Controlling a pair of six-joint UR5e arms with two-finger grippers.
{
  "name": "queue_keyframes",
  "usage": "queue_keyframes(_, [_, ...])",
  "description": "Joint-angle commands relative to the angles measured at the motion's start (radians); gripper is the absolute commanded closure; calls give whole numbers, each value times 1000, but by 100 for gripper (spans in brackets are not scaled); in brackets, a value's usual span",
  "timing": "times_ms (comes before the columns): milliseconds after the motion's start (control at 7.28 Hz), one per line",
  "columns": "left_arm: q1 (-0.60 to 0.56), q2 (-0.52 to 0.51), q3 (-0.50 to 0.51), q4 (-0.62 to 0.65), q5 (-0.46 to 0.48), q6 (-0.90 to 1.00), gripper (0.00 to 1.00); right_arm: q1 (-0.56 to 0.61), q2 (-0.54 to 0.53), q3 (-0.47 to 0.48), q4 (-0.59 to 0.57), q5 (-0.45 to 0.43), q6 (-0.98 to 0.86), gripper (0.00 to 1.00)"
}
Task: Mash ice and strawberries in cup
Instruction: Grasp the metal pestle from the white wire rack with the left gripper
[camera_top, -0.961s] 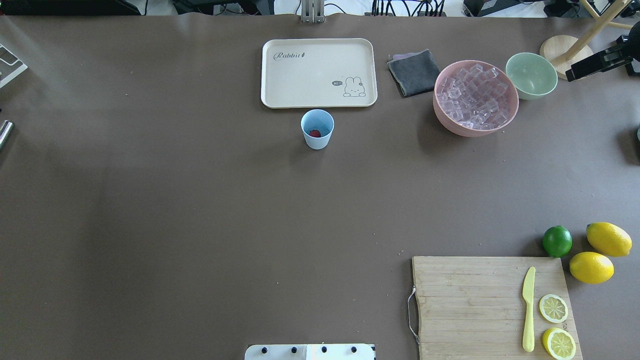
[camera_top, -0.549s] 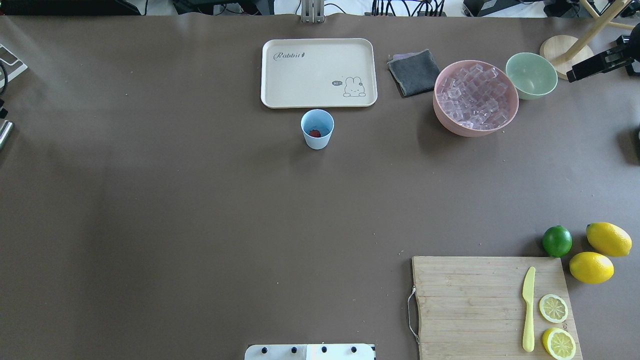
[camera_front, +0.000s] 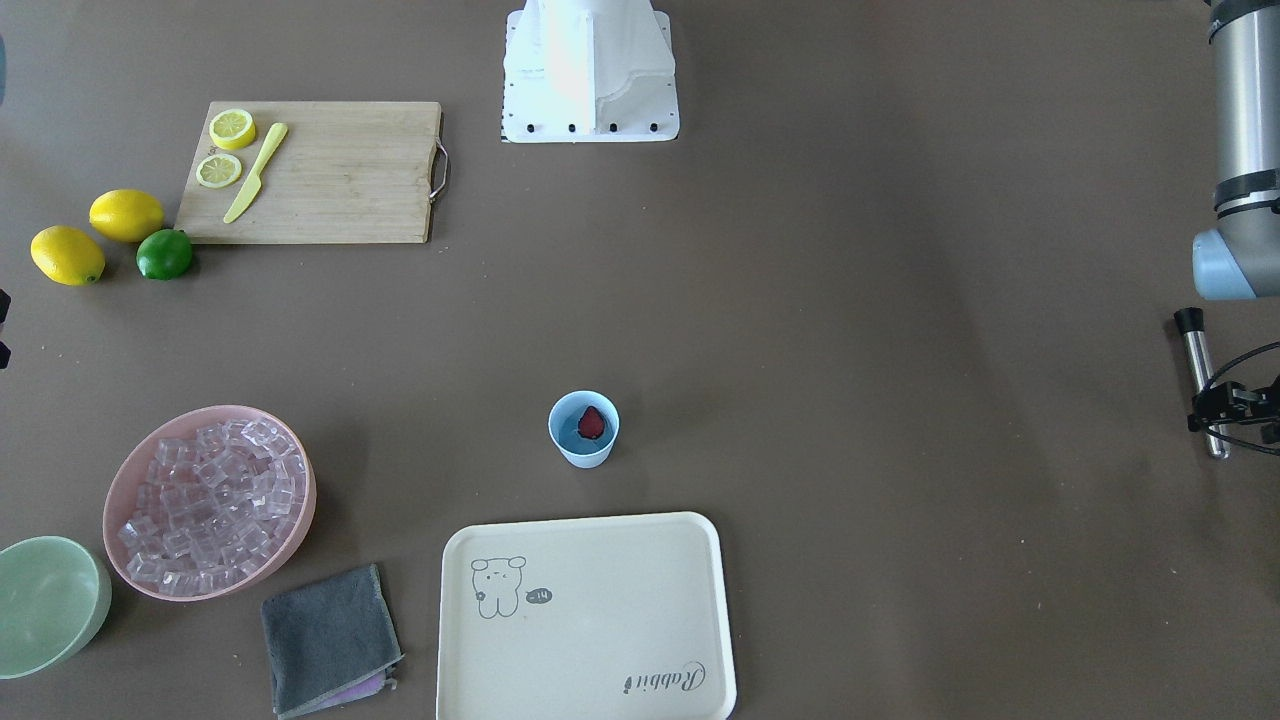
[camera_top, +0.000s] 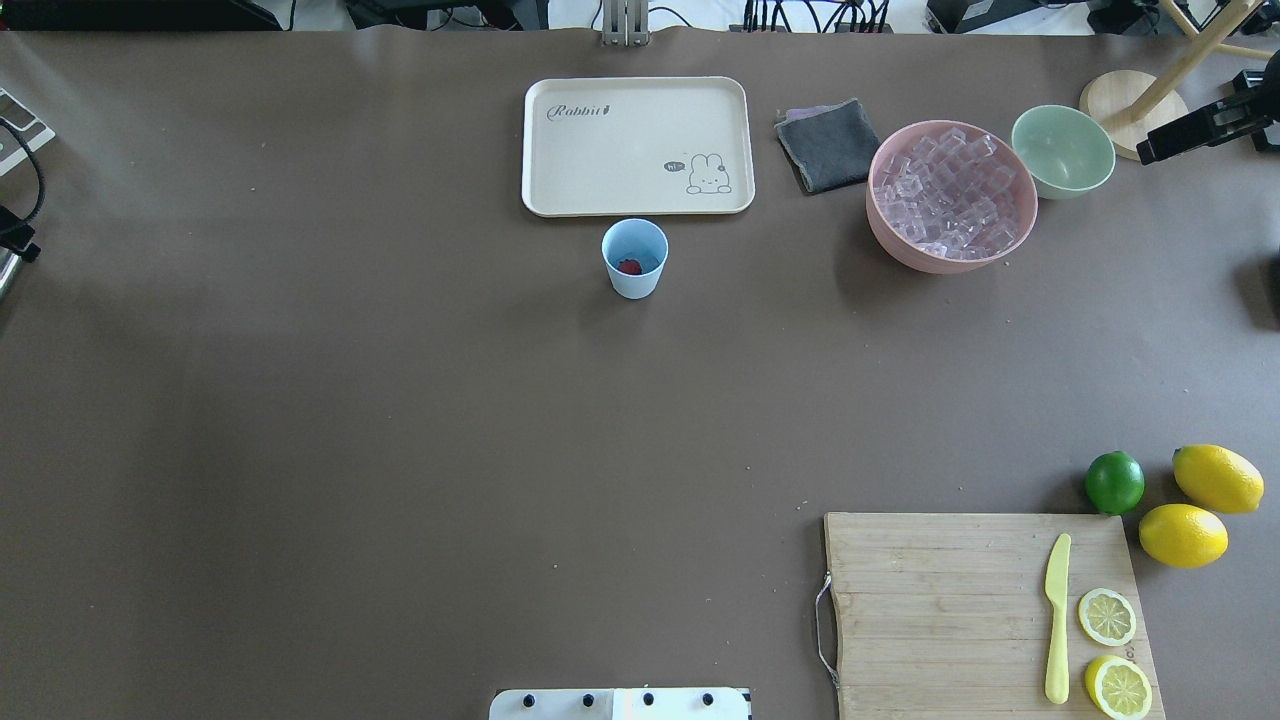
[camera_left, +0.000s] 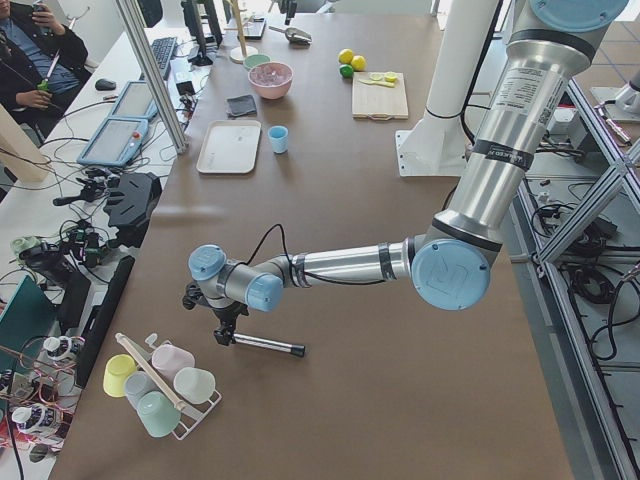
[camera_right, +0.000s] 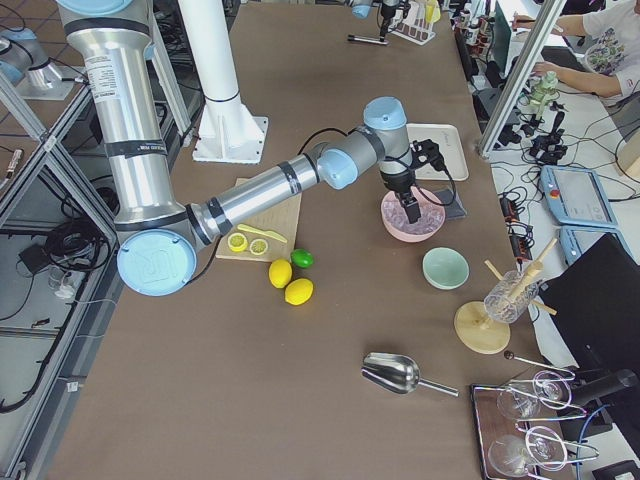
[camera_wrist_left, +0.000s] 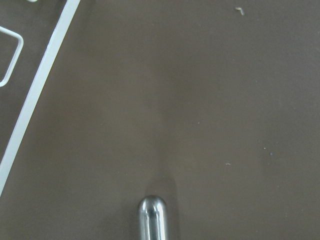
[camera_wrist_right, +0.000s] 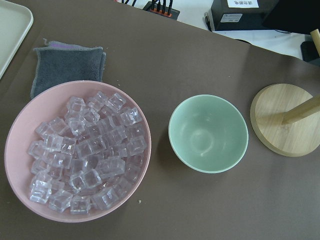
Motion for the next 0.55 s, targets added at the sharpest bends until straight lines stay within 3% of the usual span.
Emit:
queue_keyframes(0, [9, 1, 13, -6, 0, 0, 10, 0, 6, -1, 0, -14, 0, 0])
queue_keyframes(412, [12, 10, 27, -6, 0, 0, 13, 0, 11, 0, 0, -31, -2, 0])
